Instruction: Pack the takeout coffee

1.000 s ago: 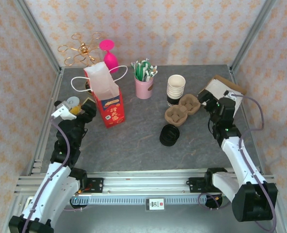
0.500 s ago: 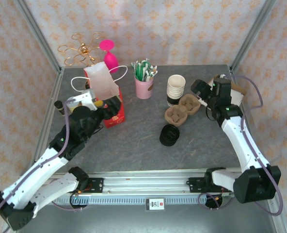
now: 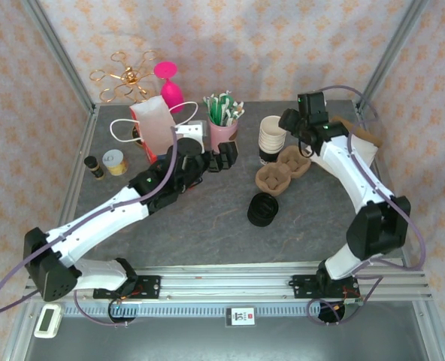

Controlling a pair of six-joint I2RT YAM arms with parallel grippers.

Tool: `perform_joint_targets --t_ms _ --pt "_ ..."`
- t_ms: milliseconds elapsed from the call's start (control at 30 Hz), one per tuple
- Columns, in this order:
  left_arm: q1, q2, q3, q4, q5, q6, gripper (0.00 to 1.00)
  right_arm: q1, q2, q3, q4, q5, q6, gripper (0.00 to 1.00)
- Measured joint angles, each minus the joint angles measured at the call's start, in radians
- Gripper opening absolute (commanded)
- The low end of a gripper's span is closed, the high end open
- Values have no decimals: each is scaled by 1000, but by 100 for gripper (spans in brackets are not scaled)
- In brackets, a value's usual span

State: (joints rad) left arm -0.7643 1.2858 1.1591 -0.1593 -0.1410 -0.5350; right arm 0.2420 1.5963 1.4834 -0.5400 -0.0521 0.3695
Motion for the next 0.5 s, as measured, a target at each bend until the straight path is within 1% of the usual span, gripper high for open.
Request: perform_joint_targets --t_ms 200,500 --pt "-2 73 26 18 2 13 99 11 100 80 -55 11 -15 45" --pt "-2 85 26 22 2 13 99 39 171 134 -87 7 -26 28"
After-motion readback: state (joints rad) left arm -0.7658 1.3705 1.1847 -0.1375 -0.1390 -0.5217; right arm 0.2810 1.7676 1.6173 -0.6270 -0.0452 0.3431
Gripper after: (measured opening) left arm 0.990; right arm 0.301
